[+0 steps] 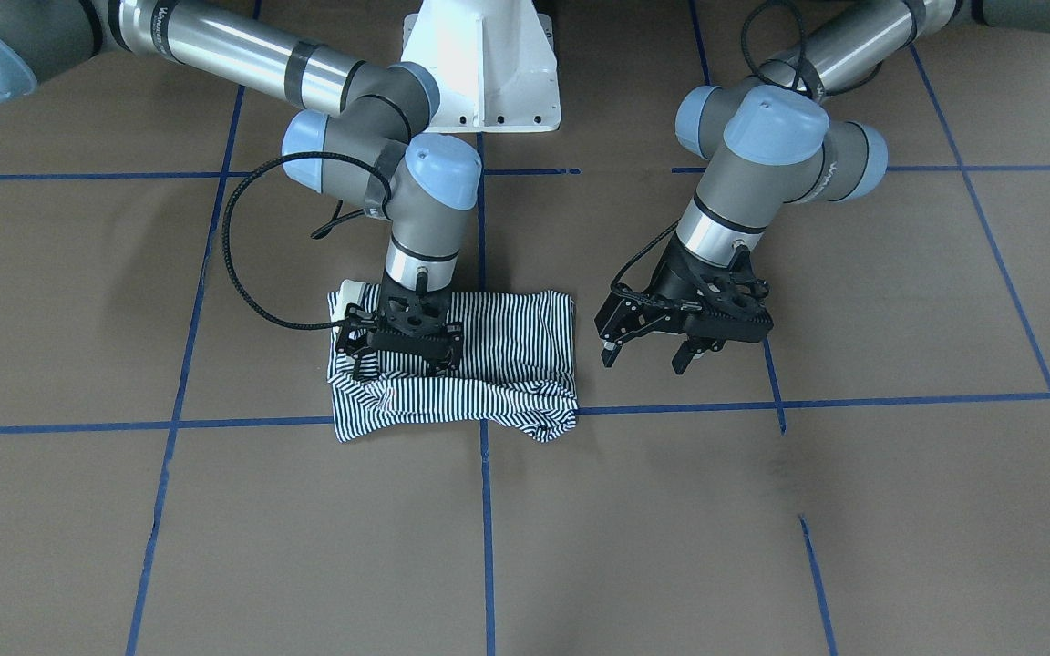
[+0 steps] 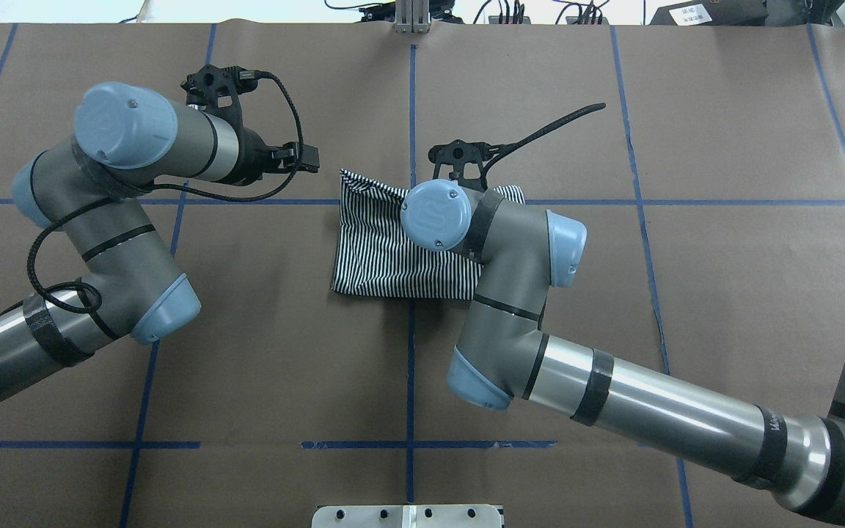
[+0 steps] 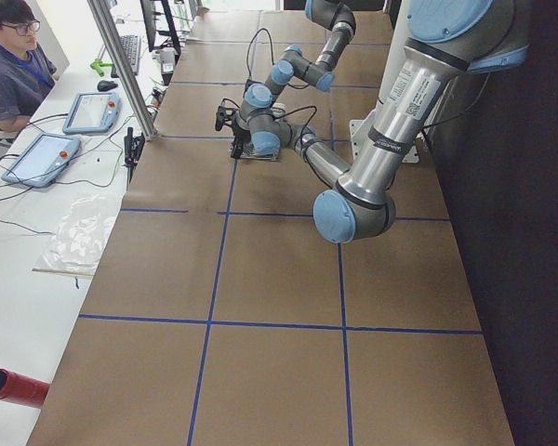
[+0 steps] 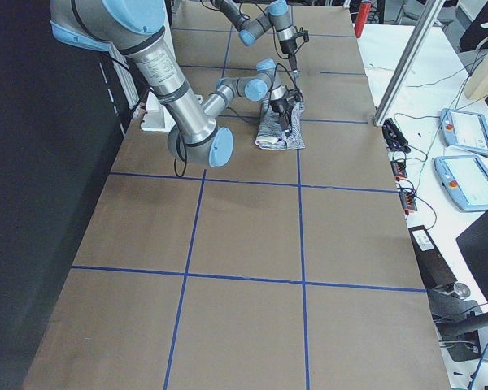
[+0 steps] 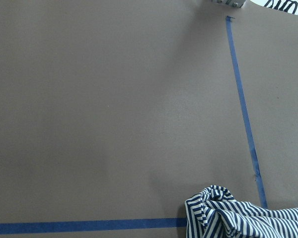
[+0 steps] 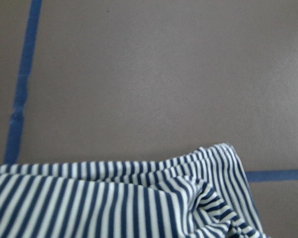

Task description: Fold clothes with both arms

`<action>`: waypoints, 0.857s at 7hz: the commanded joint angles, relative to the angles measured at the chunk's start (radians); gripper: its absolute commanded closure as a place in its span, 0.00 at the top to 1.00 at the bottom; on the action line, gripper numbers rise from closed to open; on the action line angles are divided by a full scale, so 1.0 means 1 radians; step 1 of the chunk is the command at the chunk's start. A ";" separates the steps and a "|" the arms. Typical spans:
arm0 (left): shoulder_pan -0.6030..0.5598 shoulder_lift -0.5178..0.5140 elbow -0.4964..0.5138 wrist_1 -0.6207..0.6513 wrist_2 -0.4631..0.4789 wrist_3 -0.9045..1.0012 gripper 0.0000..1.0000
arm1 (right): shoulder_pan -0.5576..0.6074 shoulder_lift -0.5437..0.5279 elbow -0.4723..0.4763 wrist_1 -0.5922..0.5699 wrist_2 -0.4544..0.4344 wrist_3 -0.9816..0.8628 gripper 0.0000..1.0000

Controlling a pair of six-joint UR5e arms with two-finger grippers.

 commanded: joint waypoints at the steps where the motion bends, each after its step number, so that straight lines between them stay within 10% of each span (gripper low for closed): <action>1: 0.001 0.000 0.000 0.000 -0.001 0.000 1.00 | 0.105 0.042 -0.117 0.005 0.029 -0.120 1.00; 6: 0.014 -0.014 0.003 0.047 0.001 -0.002 1.00 | 0.280 0.096 -0.059 0.068 0.437 -0.206 1.00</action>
